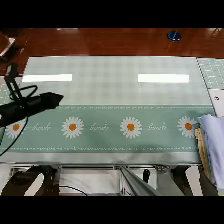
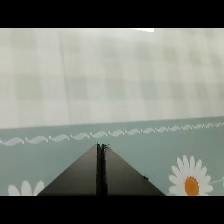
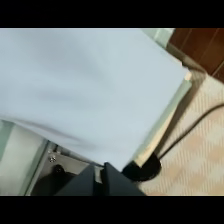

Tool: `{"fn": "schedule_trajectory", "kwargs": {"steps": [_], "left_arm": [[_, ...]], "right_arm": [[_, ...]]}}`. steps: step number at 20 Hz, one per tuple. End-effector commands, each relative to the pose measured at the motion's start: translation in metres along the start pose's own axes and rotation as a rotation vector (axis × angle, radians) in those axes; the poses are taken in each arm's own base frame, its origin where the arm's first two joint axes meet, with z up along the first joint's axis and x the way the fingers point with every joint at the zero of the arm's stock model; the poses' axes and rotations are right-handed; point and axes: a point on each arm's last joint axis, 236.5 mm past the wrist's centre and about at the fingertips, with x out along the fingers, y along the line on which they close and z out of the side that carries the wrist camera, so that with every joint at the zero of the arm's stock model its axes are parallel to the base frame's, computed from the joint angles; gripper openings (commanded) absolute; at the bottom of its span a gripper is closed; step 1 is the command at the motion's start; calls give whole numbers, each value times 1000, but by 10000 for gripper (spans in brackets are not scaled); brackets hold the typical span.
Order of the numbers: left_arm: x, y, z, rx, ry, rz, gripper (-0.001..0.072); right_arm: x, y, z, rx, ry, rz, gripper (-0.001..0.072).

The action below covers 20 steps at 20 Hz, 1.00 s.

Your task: Fold the shirts.

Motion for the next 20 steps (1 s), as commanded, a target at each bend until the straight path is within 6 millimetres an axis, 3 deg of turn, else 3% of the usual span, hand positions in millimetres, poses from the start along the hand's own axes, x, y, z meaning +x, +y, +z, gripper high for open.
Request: {"fn": "schedule_trajectory", "kwargs": {"steps": [1,3,4,5,7,8,9,11,12,13,20], "left_arm": [[-15,2,66,35,-121,22,20],[-32,-25,123,63,-200,-26,20],[-38,-42,143,94,-212,-55,20],[-38,-57,153,122,-200,-83,20],[-19,-78,135,170,-97,-138,20],[-1,-79,110,221,-17,-136,20],[27,-62,77,250,86,-80,20],[69,-20,18,167,268,32,20],[81,-10,1,150,326,45,20],[88,-4,-4,145,350,51,20],[92,0,-14,189,395,43,20]], "right_arm": [[-40,81,52,-246,-124,219,24],[-91,188,71,-418,-234,504,24],[-123,249,65,-520,-309,663,24],[-144,296,48,-620,-363,766,24],[-147,358,3,-831,-441,769,24],[-130,380,-17,-935,-477,706,24],[-99,392,-33,-1005,-470,607,24],[-26,396,-55,-1019,-371,421,23],[-2,396,-61,-1018,-319,382,23],[9,397,-66,-1021,-283,370,23],[6,394,-45,-1058,-372,307,23]]}}
